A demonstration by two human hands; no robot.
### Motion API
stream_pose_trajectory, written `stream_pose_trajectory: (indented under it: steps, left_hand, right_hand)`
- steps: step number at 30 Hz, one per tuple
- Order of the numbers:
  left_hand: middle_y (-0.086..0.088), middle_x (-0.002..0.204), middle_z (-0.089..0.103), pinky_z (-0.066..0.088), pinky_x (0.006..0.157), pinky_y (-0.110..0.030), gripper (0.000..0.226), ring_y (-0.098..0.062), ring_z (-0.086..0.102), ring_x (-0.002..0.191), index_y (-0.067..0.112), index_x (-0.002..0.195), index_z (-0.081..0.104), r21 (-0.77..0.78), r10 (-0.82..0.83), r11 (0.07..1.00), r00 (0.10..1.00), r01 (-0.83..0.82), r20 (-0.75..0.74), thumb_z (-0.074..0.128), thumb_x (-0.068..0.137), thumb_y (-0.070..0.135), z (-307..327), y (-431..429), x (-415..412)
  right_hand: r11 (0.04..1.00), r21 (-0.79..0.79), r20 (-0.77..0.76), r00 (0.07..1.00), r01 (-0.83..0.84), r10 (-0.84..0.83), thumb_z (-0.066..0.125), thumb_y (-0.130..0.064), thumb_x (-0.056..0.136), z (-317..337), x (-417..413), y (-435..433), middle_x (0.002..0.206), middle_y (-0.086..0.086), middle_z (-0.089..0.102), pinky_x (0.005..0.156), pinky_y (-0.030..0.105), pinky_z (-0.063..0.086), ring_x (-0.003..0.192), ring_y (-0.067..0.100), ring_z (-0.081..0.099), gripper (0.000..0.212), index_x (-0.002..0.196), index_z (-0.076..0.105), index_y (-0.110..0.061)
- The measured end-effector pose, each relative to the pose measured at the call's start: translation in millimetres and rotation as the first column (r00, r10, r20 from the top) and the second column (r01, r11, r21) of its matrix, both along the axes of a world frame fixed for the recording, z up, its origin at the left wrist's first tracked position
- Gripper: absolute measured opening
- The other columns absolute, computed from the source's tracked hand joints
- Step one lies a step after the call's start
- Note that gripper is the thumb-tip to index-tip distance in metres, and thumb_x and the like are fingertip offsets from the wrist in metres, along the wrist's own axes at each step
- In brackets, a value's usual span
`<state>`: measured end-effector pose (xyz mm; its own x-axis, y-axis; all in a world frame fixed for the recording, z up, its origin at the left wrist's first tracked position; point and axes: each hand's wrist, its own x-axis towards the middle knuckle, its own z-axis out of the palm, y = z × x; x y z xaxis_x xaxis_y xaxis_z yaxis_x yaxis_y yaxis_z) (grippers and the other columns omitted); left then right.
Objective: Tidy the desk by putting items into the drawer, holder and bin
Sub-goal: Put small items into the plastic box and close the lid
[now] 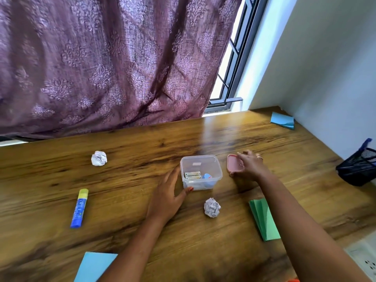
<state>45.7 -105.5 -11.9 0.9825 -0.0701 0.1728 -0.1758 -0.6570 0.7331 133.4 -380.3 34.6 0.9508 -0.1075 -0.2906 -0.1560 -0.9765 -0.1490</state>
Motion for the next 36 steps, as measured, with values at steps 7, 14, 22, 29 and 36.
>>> stream_pose_trajectory:
  steps: [7, 14, 22, 29, 36]
  left_hand:
    - [0.004, 0.150, 0.032, 0.043, 0.102, -0.038, 0.080, -0.012, 0.040, 0.132, 0.028, 0.146, 0.030, -0.030, -0.010, 1.000, 1.000, 0.009, -0.016, 0.049, 0.079, 0.068, -3, 2, 1]
    - [0.009, 0.146, 0.037, 0.049, 0.093, -0.037, 0.075, -0.009, 0.047, 0.124, 0.057, 0.142, 0.008, -0.143, -0.021, 0.989, 0.999, 0.027, 0.048, 0.037, 0.076, 0.080, -2, 2, -1]
    - [0.002, 0.154, 0.027, 0.040, 0.105, -0.043, 0.069, -0.014, 0.035, 0.137, 0.041, 0.147, 0.019, -0.144, -0.037, 0.989, 0.999, 0.040, 0.023, 0.032, 0.084, 0.068, -4, 3, -1]
    - [0.003, 0.153, 0.030, 0.042, 0.104, -0.040, 0.064, -0.014, 0.039, 0.134, 0.036, 0.147, 0.024, -0.132, -0.022, 0.991, 1.000, 0.024, 0.020, 0.035, 0.088, 0.058, -2, 3, -2]
    - [0.001, 0.152, 0.032, 0.041, 0.104, -0.040, 0.067, -0.015, 0.040, 0.133, 0.035, 0.148, 0.020, -0.113, -0.020, 0.993, 1.000, 0.021, 0.013, 0.035, 0.088, 0.060, -3, 3, -3]
  right_hand:
    - [0.981, -0.186, 0.103, 0.991, -0.062, 0.082, 0.056, -0.077, 0.067, 5, -2, 2, 0.114, 0.008, 0.057, 0.080, 0.038, 0.049, 0.099, 0.023, 0.055, 0.077, 0.113, 0.058, -0.015]
    - [0.970, 0.243, 0.285, 0.953, 0.029, -0.100, 0.055, -0.070, 0.077, 26, -11, 23, 0.098, 0.012, 0.068, 0.068, 0.035, 0.052, 0.084, 0.025, 0.063, 0.067, 0.097, 0.066, -0.007]
    - [0.823, 0.220, 0.271, 0.843, -0.523, 0.464, 0.080, -0.049, 0.067, 71, -30, 78, 0.119, 0.001, 0.052, 0.084, 0.023, 0.040, 0.100, 0.012, 0.050, 0.076, 0.129, 0.054, -0.016]
    - [0.785, 0.286, 0.160, 0.835, -0.549, 0.526, 0.078, -0.041, 0.073, 64, -28, 97, 0.137, 0.004, 0.042, 0.105, 0.035, 0.038, 0.124, 0.022, 0.043, 0.084, 0.143, 0.039, -0.017]
    - [0.793, 0.312, 0.058, 0.843, -0.524, 0.534, 0.075, -0.036, 0.078, 62, -21, 97, 0.149, 0.002, 0.037, 0.109, 0.033, 0.026, 0.136, 0.022, 0.030, 0.082, 0.146, 0.031, -0.027]
